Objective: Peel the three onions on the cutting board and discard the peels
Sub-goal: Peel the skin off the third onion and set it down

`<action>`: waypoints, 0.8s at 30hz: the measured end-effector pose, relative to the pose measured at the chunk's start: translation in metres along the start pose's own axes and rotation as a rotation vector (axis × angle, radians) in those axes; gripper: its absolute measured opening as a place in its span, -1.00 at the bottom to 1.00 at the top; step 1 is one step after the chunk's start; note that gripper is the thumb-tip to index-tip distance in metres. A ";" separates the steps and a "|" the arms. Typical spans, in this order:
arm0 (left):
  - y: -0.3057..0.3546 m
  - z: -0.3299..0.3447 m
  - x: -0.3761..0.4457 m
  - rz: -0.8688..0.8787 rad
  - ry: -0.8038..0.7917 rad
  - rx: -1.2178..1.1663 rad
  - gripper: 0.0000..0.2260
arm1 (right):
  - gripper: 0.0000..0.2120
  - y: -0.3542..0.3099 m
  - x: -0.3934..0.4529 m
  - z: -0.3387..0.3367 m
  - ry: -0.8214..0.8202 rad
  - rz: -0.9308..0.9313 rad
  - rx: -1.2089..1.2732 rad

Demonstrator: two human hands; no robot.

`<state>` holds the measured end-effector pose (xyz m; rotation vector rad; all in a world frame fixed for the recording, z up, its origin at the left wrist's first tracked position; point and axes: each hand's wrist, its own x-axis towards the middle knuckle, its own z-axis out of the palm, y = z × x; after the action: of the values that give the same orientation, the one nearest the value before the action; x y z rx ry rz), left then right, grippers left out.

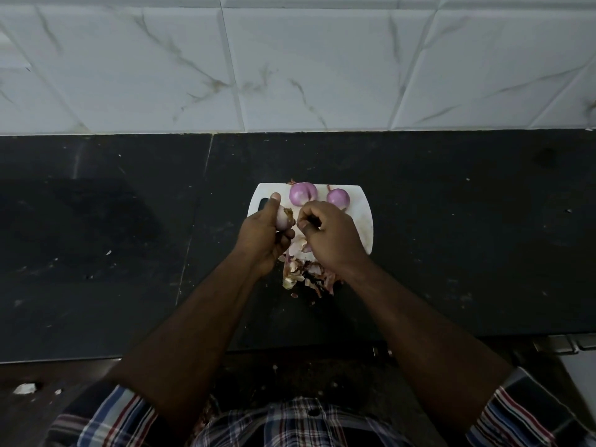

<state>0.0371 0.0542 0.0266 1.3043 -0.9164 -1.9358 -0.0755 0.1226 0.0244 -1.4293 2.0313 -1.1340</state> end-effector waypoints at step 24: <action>-0.010 -0.004 0.008 0.206 -0.077 0.234 -0.62 | -0.81 0.009 0.004 0.000 0.091 0.228 0.326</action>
<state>0.0374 0.0527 0.0133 1.2145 -1.2954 -1.7695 -0.0818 0.1205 0.0174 -0.9779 1.9007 -1.3730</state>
